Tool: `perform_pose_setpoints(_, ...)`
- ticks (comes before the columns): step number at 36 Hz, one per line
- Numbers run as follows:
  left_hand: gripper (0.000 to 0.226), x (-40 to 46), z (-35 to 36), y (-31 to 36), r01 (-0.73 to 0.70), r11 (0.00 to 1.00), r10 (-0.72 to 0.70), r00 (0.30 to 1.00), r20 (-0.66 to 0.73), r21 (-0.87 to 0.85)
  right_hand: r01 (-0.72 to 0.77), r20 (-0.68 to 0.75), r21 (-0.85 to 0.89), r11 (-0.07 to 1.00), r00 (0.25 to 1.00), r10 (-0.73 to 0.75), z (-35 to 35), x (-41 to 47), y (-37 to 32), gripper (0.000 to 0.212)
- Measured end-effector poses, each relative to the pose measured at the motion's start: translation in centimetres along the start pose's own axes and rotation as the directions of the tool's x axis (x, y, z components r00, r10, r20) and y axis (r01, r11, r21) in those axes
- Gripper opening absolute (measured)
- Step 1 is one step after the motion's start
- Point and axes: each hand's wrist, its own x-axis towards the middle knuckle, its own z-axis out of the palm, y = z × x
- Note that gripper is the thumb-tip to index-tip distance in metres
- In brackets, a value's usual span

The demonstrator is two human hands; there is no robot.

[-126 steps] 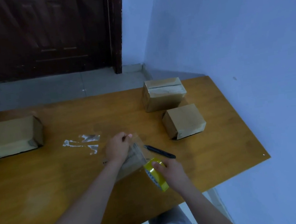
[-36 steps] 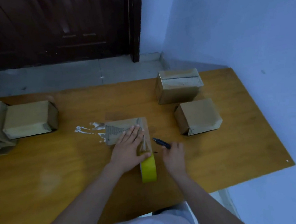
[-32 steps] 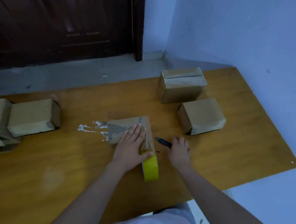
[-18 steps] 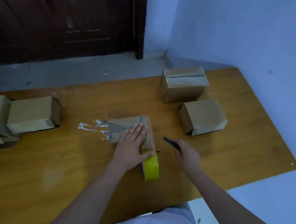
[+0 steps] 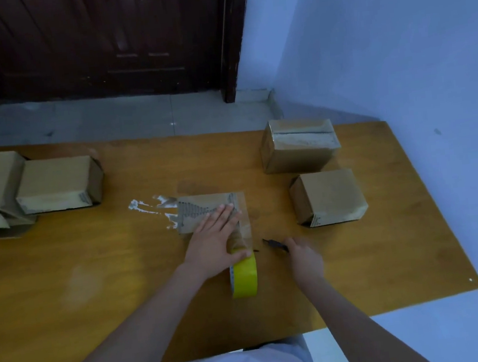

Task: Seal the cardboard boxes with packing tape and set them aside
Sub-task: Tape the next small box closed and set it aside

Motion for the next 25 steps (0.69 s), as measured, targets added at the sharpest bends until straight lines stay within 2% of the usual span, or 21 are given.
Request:
perform_pose_setpoints(2,0.102,0.0,0.1,0.0,-0.001,1.0,0.001,1.0,-0.005,0.0,-0.074,0.069,0.036,0.997,0.995,0.071,0.8,-0.1,-0.1,0.032)
perform_pose_setpoints(4,0.102,0.0,0.3,0.0,-0.001,1.0,0.001,1.0,-0.012,0.0,-0.102,0.067,0.053,0.993,0.993,0.098,1.0,-0.3,-0.7,0.03)
perform_pose_setpoints(6,0.102,0.1,0.3,-0.1,-0.006,1.0,0.006,1.0,-0.018,0.003,-0.101,-0.005,0.172,0.98,0.995,0.104,1.5,-0.2,-1.5,0.036)
perform_pose_setpoints(8,0.103,0.1,0.3,0.0,-0.01,1.0,0.01,1.0,-0.021,0.004,-0.014,-0.173,0.354,0.935,0.982,0.08,2.0,-0.4,-2.5,0.038)
perform_pose_setpoints(9,0.104,0.1,0.2,0.0,-0.01,1.0,0.01,1.0,-0.02,0.007,0.023,-0.199,0.476,0.879,0.977,0.082,1.8,-0.5,-3.2,0.036)
perform_pose_setpoints(10,0.105,0.0,0.2,0.1,-0.009,1.0,0.009,1.0,-0.02,0.01,0.024,-0.141,0.623,0.782,0.987,0.082,1.4,-0.5,-3.9,0.033)
perform_pose_setpoints(11,0.106,0.1,0.2,0.1,-0.009,1.0,0.01,1.0,-0.023,0.014,-0.019,-0.027,0.754,0.657,0.998,0.06,1.1,-0.4,-4.7,0.031)
perform_pose_setpoints(13,0.111,0.1,0.4,-0.1,-0.019,1.0,0.02,0.999,-0.03,0.017,-0.141,0.168,0.894,0.425,0.985,-0.027,0.3,-0.1,-5.7,0.023)
perform_pose_setpoints(15,0.114,0.0,0.5,-0.1,-0.028,1.0,0.028,0.999,-0.032,0.011,-0.198,0.238,0.936,0.292,0.965,-0.108,-0.1,0.1,-6.2,0.015)
perform_pose_setpoints(17,0.108,0.0,0.5,0.0,-0.026,0.999,0.025,0.998,-0.059,-0.023,-0.217,0.257,0.95,0.225,0.951,-0.169,-0.5,0.1,-6.2,0.012)
perform_pose_setpoints(20,0.091,0.2,0.4,0.4,0.003,0.996,-0.015,0.992,-0.123,-0.095,-0.247,0.275,0.953,0.175,0.948,-0.161,-0.9,0.2,-6.0,0.012)
perform_pose_setpoints(25,0.061,0.7,0.7,1.2,0.064,0.991,-0.09,0.966,-0.241,-0.114,-0.248,0.275,0.952,0.178,0.95,-0.147,-0.9,-0.2,-5.8,0.014)
